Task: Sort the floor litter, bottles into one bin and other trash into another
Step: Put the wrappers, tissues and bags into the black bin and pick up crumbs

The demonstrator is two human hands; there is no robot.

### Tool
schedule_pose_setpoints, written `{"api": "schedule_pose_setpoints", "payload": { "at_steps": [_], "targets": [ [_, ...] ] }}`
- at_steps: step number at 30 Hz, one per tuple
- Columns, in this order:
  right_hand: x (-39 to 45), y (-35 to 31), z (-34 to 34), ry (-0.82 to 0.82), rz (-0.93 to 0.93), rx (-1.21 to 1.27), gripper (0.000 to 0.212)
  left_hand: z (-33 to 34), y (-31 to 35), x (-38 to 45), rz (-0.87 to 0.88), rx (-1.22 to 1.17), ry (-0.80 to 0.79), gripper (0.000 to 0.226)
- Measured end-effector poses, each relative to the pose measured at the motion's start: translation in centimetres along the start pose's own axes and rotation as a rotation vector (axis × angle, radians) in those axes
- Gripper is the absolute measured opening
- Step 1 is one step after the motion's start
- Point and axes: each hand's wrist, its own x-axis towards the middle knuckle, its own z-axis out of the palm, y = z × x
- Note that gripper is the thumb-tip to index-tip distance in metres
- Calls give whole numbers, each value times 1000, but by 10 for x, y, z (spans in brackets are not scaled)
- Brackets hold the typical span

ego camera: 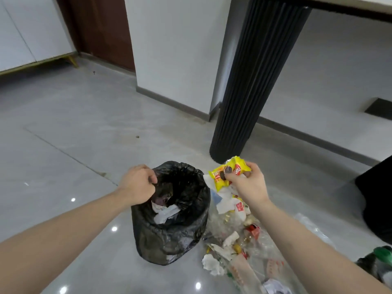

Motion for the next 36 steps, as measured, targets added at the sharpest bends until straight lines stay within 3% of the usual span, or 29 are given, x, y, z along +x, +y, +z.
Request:
{"api": "schedule_pose_setpoints", "payload": {
  "at_steps": [3, 6, 8, 13, 17, 24, 29, 32, 35, 36],
  "targets": [
    [-7, -17, 45, -67, -64, -84, 55, -12, -18, 0, -99, -7, 28, 29],
    [-10, -5, 77, -238, -14, -345, 88, -11, -24, 0, -149, 41, 30, 27],
    [-10, 7, 77, -276, -19, -475, 97, -6, -22, 0, -118, 57, 47, 28],
    [-24, 45, 16, -116, -179, -525, 61, 10, 27, -3, 222, 109, 100, 38],
    [-60, 114, -38, -86, -136, -569, 44, 34, 86, -28, 482, 137, -20, 34],
    [-156, 243, -51, -436, 233, -829, 59, 122, 122, -81, 537, 289, -538, 34],
    [-199, 298, -19, -467, 386, -829, 65, 174, 116, -103, 586, 523, -715, 34],
    [-209, 319, -9, -410, 372, -870, 46, 193, 112, -100, 542, 574, -721, 31],
    [-205, 326, -13, -396, 332, -875, 12, 209, 107, -96, 504, 605, -728, 34],
    [-202, 327, -17, -388, 313, -870, 10, 215, 105, -95, 505, 621, -718, 37]
  ]
}}
